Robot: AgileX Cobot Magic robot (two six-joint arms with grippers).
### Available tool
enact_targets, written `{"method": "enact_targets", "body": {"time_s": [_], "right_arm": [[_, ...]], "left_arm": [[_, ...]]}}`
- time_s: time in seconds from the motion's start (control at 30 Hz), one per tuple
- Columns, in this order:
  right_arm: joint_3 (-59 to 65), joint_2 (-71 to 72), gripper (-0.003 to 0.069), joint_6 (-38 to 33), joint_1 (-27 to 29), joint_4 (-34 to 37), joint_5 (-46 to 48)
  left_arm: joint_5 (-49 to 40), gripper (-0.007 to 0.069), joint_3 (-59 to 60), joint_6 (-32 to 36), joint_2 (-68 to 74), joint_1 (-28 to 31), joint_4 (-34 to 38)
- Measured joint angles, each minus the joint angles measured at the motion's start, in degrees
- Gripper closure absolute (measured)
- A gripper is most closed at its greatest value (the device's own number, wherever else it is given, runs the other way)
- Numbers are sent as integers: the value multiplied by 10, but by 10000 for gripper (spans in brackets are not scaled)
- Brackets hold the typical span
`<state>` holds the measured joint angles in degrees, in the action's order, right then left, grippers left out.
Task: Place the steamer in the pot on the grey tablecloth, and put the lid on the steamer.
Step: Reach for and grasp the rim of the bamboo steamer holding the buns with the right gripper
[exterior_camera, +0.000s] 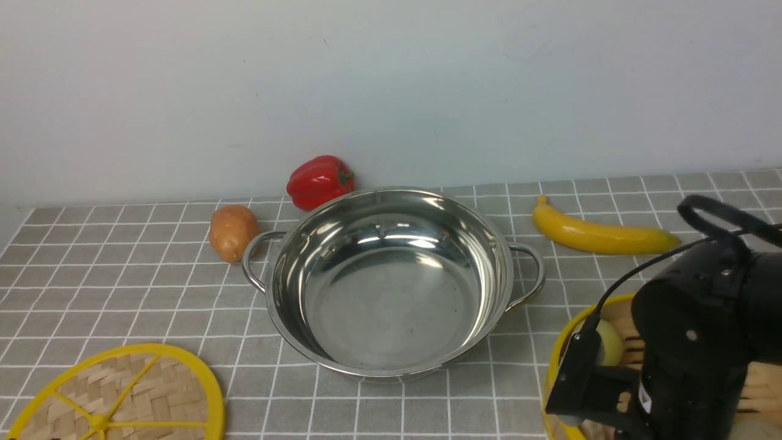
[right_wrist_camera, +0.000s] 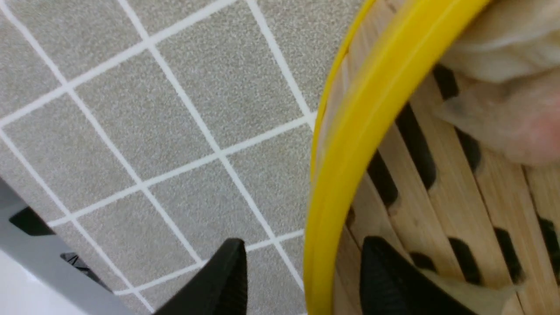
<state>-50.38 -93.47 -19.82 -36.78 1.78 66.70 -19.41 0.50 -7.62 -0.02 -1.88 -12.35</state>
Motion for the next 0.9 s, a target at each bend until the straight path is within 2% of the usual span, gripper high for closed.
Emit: {"method": "enact_targets", "body": {"time_s": [0.23,0.33,0.47,0.57,0.63,0.9], "right_arm": [[0,-3,305,0,0,-2,-22],[0,-13,330,0,0,-1,-28],[0,-24,427,1,0,-2,-30],[0,-24,573,7,0,-2,-27],[0,-21,601,7,0,-4,-26],[-10,21,600,10,0,-9,-4]], "left_arm": [[0,382,0,0,0,0,0],[0,382,0,0,0,0,0],[0,382,0,0,0,0,0],[0,382,0,0,0,0,0],[0,382,0,0,0,0,0],[0,382,0,0,0,0,0]]}}
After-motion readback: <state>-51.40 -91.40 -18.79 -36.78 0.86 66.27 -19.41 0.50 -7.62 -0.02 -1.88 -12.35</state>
